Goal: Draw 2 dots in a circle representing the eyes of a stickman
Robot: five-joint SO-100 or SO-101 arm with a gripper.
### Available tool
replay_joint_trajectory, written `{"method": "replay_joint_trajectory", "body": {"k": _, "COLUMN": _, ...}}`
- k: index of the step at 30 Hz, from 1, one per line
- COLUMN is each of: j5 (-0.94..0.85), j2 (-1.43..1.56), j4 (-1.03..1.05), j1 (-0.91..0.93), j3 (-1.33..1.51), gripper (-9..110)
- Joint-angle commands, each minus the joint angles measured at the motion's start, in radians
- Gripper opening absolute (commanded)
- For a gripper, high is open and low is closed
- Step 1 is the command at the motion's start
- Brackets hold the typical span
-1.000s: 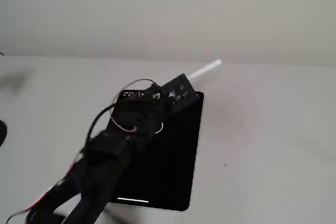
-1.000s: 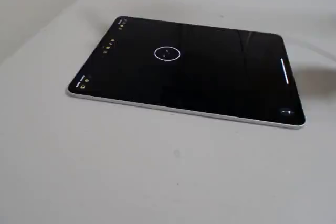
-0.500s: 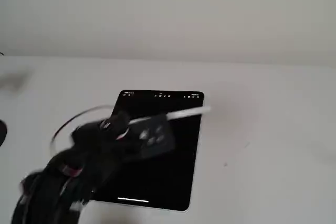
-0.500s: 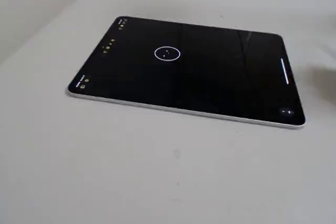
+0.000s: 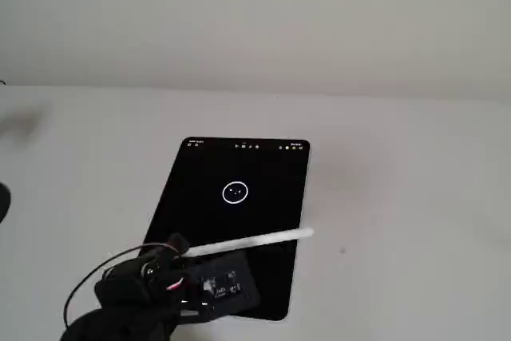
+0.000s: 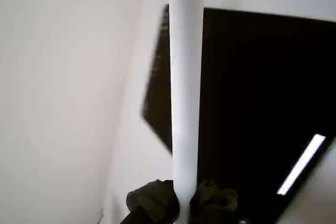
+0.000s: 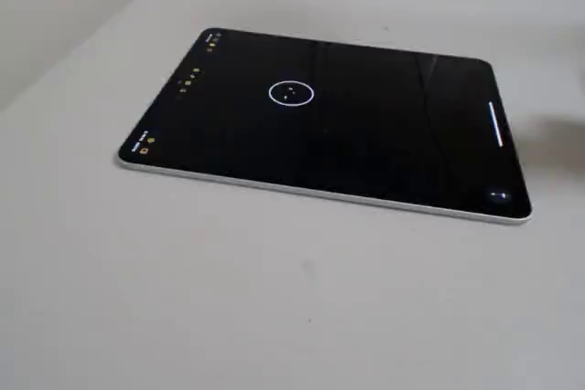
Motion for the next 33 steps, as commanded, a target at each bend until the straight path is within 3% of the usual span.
{"method": "replay_joint_trajectory", "body": {"k": 1, "j5": 0.061, "j2": 0.037, "j4": 0.034, "j1": 0.046, "j3": 0.080, "gripper": 0}}
{"method": "replay_joint_trajectory", "body": {"k": 11, "j5": 0.049, "j2": 0.037, "j4": 0.051, "j1": 0.072, "j3": 0.333, "gripper": 0}}
{"method": "replay_joint_trajectory", "body": {"k": 33, "j5": 0.043, "j2": 0.037, "j4": 0.040, "j1": 0.087, "j3": 0.342, "gripper": 0}}
